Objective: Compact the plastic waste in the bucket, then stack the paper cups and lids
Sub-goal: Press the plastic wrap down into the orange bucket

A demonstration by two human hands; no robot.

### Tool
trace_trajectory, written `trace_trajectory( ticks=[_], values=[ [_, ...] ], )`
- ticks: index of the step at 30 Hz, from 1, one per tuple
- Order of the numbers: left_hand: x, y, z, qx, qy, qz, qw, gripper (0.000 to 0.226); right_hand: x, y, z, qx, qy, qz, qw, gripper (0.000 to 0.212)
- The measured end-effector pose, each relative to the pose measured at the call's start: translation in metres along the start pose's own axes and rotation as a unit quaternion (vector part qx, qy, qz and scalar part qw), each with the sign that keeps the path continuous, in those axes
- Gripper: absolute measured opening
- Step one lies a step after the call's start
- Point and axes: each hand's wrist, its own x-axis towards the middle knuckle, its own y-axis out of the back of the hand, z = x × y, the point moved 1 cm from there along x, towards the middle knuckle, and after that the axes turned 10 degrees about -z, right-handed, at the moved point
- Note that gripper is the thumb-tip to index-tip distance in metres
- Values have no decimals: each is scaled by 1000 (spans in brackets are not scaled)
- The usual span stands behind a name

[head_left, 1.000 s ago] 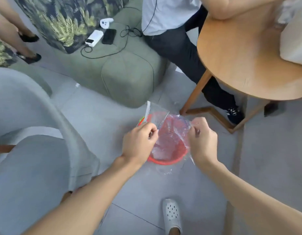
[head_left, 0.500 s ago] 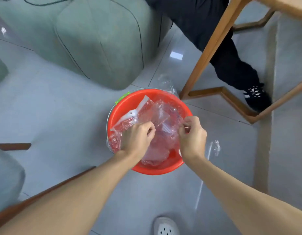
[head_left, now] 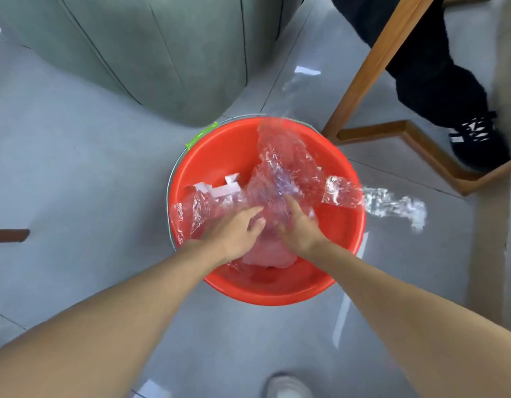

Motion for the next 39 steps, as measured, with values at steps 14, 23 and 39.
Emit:
trace_trajectory(
  ticks=[14,23,39],
  values=[
    [-25,20,-4,64,-1,92,994,53,-7,-15,-10,-37,-2,-1,999,72],
    [-174,123,57,-74,8,167,983,34,-153,38,-137,-82,48,57,994,58],
    [-688,346,-40,-125,188,426,876,33,-427,-72,-591,-165,375,15,912,31]
  ],
)
